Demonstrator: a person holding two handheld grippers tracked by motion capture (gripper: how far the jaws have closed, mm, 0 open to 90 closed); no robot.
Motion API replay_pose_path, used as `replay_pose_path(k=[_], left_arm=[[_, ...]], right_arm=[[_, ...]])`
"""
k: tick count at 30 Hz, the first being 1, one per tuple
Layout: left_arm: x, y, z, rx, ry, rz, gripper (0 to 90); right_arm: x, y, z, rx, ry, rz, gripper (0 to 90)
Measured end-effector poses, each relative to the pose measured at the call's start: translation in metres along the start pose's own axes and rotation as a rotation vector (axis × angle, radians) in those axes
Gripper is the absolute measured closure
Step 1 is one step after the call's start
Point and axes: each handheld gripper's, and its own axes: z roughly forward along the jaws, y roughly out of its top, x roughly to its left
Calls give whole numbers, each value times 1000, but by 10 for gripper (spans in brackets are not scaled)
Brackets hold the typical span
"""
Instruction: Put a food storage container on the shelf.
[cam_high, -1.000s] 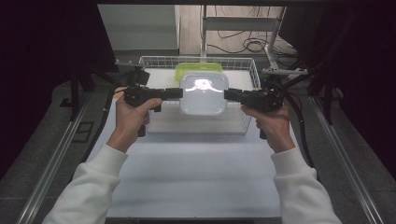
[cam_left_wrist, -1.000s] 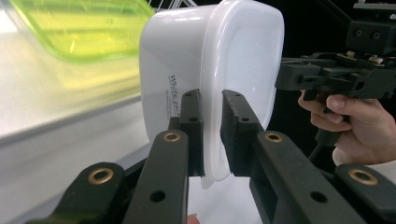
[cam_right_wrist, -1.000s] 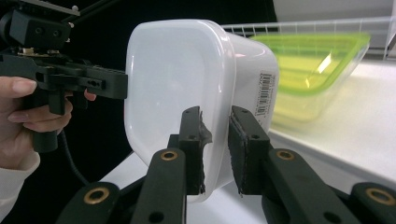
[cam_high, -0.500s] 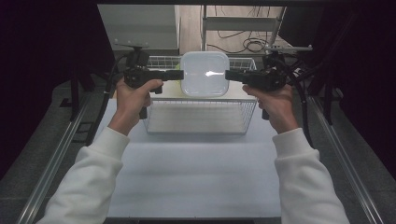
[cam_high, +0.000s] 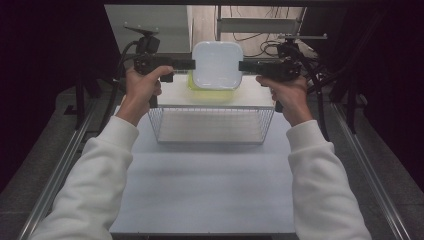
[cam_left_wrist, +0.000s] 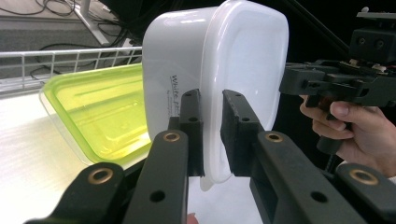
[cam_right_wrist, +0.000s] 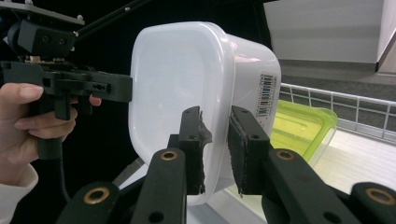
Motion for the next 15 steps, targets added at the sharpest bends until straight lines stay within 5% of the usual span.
replay_pose_path(k=[15], left_arm=[[25,5,19,34,22,-60,800]], right_arm=[[-29,3,30,58,-31,79,743]])
